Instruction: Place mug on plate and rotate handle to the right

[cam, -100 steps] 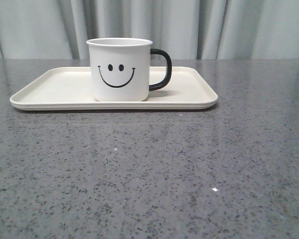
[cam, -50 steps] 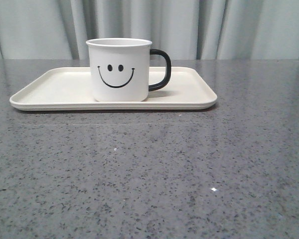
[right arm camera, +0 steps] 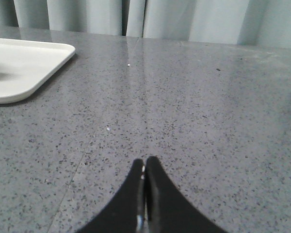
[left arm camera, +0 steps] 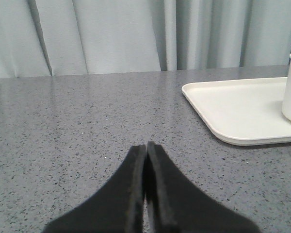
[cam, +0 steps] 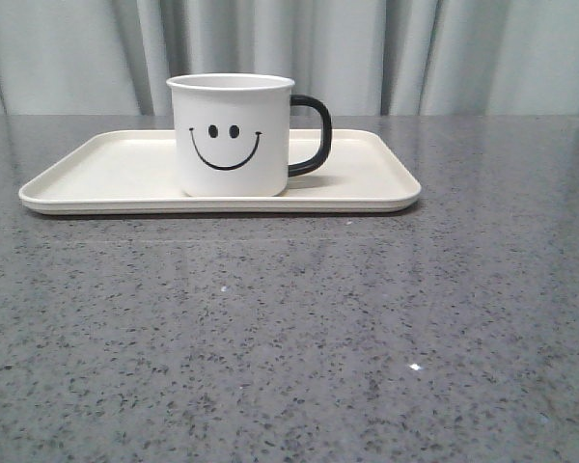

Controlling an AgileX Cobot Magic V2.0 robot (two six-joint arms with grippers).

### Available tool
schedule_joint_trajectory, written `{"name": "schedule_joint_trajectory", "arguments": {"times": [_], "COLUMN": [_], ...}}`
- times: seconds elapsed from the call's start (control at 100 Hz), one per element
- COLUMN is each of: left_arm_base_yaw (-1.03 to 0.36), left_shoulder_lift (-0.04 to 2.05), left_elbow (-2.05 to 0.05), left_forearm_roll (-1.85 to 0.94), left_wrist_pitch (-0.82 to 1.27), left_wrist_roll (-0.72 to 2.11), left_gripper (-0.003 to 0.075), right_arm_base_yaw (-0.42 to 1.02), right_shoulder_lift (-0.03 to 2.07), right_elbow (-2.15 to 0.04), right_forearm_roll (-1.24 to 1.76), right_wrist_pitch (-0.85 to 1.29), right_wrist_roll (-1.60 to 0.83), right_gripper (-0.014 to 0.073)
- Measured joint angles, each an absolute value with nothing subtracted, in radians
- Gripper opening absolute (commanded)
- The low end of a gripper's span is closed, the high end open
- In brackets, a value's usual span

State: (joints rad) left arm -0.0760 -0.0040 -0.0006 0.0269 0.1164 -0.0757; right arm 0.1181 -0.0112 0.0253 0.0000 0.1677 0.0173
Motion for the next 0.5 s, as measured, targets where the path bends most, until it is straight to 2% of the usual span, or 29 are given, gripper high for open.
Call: {"name": "schedule_joint_trajectory", "arguments": {"times": [0.5], "left_arm_base_yaw": [-0.076], "left_shoulder_lift": [-0.004], "left_elbow": [-0.001], "left_forearm_roll": [0.027], "left_wrist_pitch": [0.115], "left_wrist_roll": [-0.076], "left_gripper": [-0.002], "right_arm_base_yaw": [0.118], "right_shoulder_lift": [-0.011], "right_elbow": [0.027], "right_forearm_roll": [0.009], "right_wrist_pitch": [0.139], "right_wrist_roll": [0.017], "right_gripper": [-0.0064]}}
